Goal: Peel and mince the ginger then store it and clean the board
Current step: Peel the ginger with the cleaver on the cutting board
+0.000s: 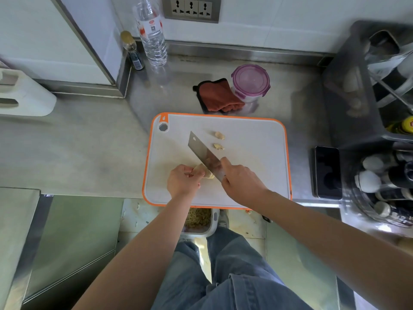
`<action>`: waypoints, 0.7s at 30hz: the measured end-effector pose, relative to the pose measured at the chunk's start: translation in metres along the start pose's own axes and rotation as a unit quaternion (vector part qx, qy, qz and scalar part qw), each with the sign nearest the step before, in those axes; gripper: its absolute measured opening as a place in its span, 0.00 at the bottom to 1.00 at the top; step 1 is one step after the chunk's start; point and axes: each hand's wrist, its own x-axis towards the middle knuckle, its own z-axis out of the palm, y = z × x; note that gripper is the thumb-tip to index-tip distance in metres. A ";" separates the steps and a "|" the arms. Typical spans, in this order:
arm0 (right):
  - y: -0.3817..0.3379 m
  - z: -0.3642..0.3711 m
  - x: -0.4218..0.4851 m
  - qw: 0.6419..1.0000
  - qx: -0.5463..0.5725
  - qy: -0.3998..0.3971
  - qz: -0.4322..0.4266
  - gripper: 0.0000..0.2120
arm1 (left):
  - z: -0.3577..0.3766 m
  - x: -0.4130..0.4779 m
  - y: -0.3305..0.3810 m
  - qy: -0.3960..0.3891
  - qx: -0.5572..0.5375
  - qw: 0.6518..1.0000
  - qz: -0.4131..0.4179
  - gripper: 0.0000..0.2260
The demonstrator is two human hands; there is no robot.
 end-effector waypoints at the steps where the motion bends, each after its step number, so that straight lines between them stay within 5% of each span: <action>1: -0.001 -0.001 -0.001 1.000 -0.003 -0.003 0.003 0.10 | 0.000 0.000 0.000 0.000 0.004 1.000 -0.001 0.10; 21: -0.010 0.003 0.012 0.999 0.013 -0.040 0.020 0.09 | -0.003 0.007 0.005 -0.025 0.054 0.998 0.008 0.10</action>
